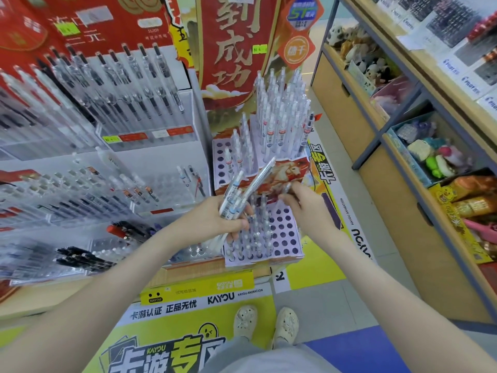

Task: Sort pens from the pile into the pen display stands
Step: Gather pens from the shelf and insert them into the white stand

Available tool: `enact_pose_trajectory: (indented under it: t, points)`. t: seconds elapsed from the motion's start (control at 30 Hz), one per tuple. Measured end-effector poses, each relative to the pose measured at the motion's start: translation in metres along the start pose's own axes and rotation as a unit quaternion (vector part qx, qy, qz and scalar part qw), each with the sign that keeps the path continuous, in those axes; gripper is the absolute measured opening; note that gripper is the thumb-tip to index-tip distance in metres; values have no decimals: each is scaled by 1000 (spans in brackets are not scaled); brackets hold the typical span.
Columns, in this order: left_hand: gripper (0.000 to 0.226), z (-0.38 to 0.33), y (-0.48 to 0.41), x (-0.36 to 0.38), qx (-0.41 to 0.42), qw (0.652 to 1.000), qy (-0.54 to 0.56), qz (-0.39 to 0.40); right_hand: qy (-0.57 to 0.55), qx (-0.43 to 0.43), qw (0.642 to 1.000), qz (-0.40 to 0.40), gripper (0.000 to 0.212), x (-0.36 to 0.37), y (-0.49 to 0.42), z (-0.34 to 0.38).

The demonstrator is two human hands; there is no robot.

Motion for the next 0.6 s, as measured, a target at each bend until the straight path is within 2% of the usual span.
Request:
enact_pose_trajectory:
  t: [0.17,0.3,0.5,0.6]
  points:
    - [14,-1,-1,0,3,1000,-2,-1,15,-53,998,-22,9,-3,8,6]
    - [14,0,-2,-1,1,1000,-10,1,44,-74,996,-8,11,3,6,12]
    - [12,2,1,-2,-2,1000,2,-6,32,-45,998,25,12,15,7,4]
    - [11,2,1,-2,0,1000,-4,-7,55,4,997,51,17,32,5,-13]
Point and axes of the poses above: each hand's wrist, its own y-axis away from the middle knuckle, its own x-axis out of the palm, z = x × y, the point moved 10 cm from there along -y, towards the middle knuckle, and after that the axes turned 4 degrees about x, right-handed, at the moved point
